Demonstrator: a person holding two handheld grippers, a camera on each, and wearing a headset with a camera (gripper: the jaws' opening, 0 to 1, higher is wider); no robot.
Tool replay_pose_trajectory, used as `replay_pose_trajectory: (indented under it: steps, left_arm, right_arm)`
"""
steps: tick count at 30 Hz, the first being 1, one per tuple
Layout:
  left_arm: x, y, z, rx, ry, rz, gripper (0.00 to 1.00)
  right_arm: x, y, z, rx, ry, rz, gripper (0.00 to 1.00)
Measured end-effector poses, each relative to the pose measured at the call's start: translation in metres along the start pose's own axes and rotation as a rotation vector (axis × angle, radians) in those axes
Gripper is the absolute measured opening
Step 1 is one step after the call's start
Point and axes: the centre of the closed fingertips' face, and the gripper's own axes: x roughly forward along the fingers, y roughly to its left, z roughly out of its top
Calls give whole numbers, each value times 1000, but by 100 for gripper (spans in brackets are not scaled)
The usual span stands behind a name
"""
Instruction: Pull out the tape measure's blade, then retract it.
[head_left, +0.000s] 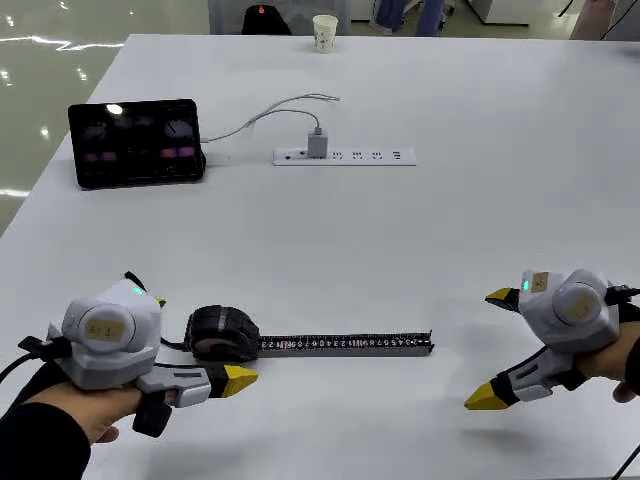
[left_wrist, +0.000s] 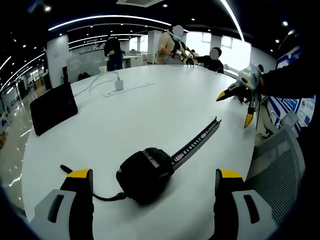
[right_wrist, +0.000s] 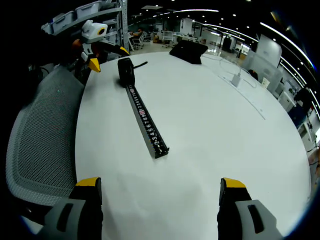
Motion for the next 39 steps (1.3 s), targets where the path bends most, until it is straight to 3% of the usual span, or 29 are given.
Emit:
replay_pose_trajectory:
  steps: [4, 12, 31, 39]
  left_arm:
    - [4, -6, 5, -9, -9, 2, 99]
    - [10, -3, 14, 37, -31, 75, 99]
    - [25, -2, 14, -111, -61, 187, 99]
    - [29, -1, 13, -113, -83, 248, 99]
  right_arm:
    - [5, -1, 5, -27, 14, 18, 97]
    - [16, -4, 21, -89, 23, 44, 94]
    - [42, -10, 38, -184, 52, 100, 83]
    - [48, -6, 39, -222, 69, 120, 76]
